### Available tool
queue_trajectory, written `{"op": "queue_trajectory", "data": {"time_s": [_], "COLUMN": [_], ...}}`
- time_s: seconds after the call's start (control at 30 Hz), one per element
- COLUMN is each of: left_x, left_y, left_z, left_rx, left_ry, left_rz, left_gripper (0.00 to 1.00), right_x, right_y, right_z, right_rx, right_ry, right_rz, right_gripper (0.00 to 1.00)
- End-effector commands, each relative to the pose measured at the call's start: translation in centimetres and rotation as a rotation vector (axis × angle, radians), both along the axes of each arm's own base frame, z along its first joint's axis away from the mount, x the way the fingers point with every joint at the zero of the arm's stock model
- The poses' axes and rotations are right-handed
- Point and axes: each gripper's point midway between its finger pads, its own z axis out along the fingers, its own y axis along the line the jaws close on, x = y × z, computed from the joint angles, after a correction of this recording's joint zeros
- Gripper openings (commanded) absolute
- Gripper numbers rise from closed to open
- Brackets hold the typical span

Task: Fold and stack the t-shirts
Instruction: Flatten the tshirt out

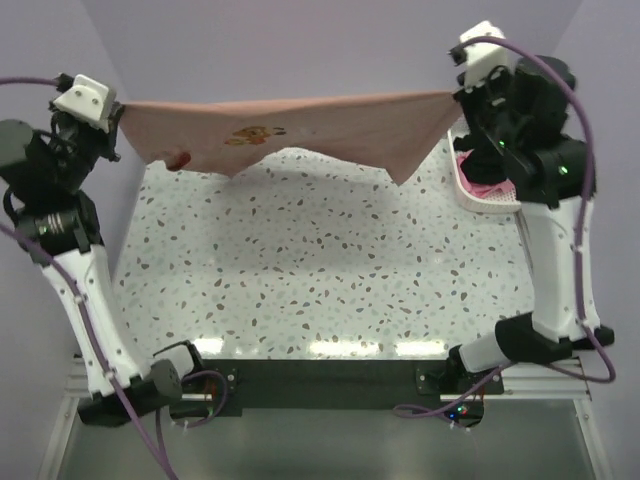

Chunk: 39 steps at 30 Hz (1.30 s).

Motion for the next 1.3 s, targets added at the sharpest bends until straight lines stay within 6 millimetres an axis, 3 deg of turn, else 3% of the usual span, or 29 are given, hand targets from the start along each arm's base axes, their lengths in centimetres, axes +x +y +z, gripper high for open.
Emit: {"op": "queue_trajectory", "data": {"time_s": [0.0, 0.13, 0.2, 0.27, 0.37, 0.4, 0.47, 0.5, 0.6, 0.63, 0.67, 0.7, 0.73, 0.77, 0.8, 0.87, 0.9, 0.97, 1.07, 1.13, 1.17, 1.2, 1.23, 1.27], "left_x": [-5.2, -5.8, -5.8, -4.6, -2.2, -0.8, 0.8, 2.6, 6.6, 7.8, 8.9, 9.2, 11.8, 12.6, 13.8, 14.2, 13.4, 11.5, 7.8, 6.3, 5.9, 5.7, 6.0, 6.5], "left_y": [-1.0, -0.6, -0.7, -0.7, -0.2, 0.2, 0.7, 1.1, 1.4, 0.9, 0.8, 0.8, 1.3, 1.5, 2.4, 2.6, 2.6, 2.4, 0.9, 0.4, -0.5, -0.6, -0.5, -1.0], "left_z": [11.0, 13.5, 13.8, 12.7, 10.8, 9.7, 8.9, 8.1, 7.2, 7.1, 7.2, 9.2, 8.1, 9.0, 10.8, 13.4, 15.9, 18.5, 19.7, 17.8, 16.3, 13.8, 10.5, 6.3], "left_rx": [0.011, -0.035, -0.020, -0.027, -0.050, -0.063, -0.090, -0.105, -0.133, -0.142, -0.143, -0.138, -0.186, -0.194, -0.192, -0.235, -0.222, -0.208, -0.136, -0.081, -0.060, -0.030, 0.025, 0.045], "left_ry": [-0.407, -0.442, -0.434, -0.384, -0.310, -0.273, -0.244, -0.216, -0.185, -0.182, -0.185, -0.231, -0.203, -0.227, -0.281, -0.348, -0.424, -0.519, -0.573, -0.522, -0.469, -0.407, -0.310, -0.207], "left_rz": [0.075, 0.111, 0.102, 0.075, 0.047, 0.034, 0.023, 0.006, -0.019, -0.038, -0.045, -0.042, -0.047, -0.050, -0.035, -0.034, -0.033, -0.038, -0.076, -0.086, -0.136, -0.145, -0.150, -0.205], "left_gripper": [0.00, 0.00, 0.00, 0.00, 0.00, 0.00, 0.00, 0.00, 0.00, 0.00, 0.00, 0.00, 0.00, 0.00, 0.00, 0.00, 0.00, 0.00, 0.00, 0.00, 0.00, 0.00, 0.00, 0.00], "right_x": [-6.1, -7.8, -7.4, -6.9, -4.7, -3.0, -1.1, 1.0, 3.7, 6.4, 6.7, 7.5, 10.1, 10.6, 10.3, 11.2, 10.3, 8.5, 5.5, 4.4, 5.4, 3.7, 3.6, 4.6], "right_y": [-3.1, -3.2, -3.2, -3.3, -3.1, -3.0, -3.3, -2.8, -2.5, -2.0, -2.2, -2.2, -1.8, -1.8, -2.0, -1.6, -1.9, -2.3, -2.4, -1.8, -1.2, -1.1, -0.4, 0.2], "right_z": [11.7, 14.3, 14.1, 14.0, 12.6, 10.9, 10.4, 8.8, 9.0, 7.3, 8.8, 9.1, 7.5, 8.0, 10.4, 11.2, 13.1, 15.3, 16.8, 16.3, 13.3, 13.3, 11.4, 6.6], "right_rx": [0.162, 0.182, 0.155, 0.128, 0.073, 0.048, 0.018, 0.001, 0.025, 0.032, 0.052, 0.062, 0.065, 0.073, 0.092, 0.096, 0.105, 0.122, 0.131, 0.109, 0.081, 0.066, 0.035, 0.000], "right_ry": [-0.385, -0.455, -0.450, -0.456, -0.436, -0.398, -0.406, -0.371, -0.389, -0.356, -0.395, -0.405, -0.381, -0.398, -0.462, -0.500, -0.554, -0.619, -0.649, -0.629, -0.549, -0.541, -0.483, -0.367], "right_rz": [-0.089, -0.071, -0.070, -0.075, -0.085, -0.097, -0.129, -0.130, -0.140, -0.147, -0.153, -0.159, -0.165, -0.167, -0.171, -0.163, -0.167, -0.168, -0.134, -0.083, -0.057, -0.030, 0.021, 0.050], "right_gripper": [0.00, 0.00, 0.00, 0.00, 0.00, 0.00, 0.00, 0.00, 0.00, 0.00, 0.00, 0.00, 0.00, 0.00, 0.00, 0.00, 0.00, 0.00, 0.00, 0.00, 0.00, 0.00, 0.00, 0.00]}}
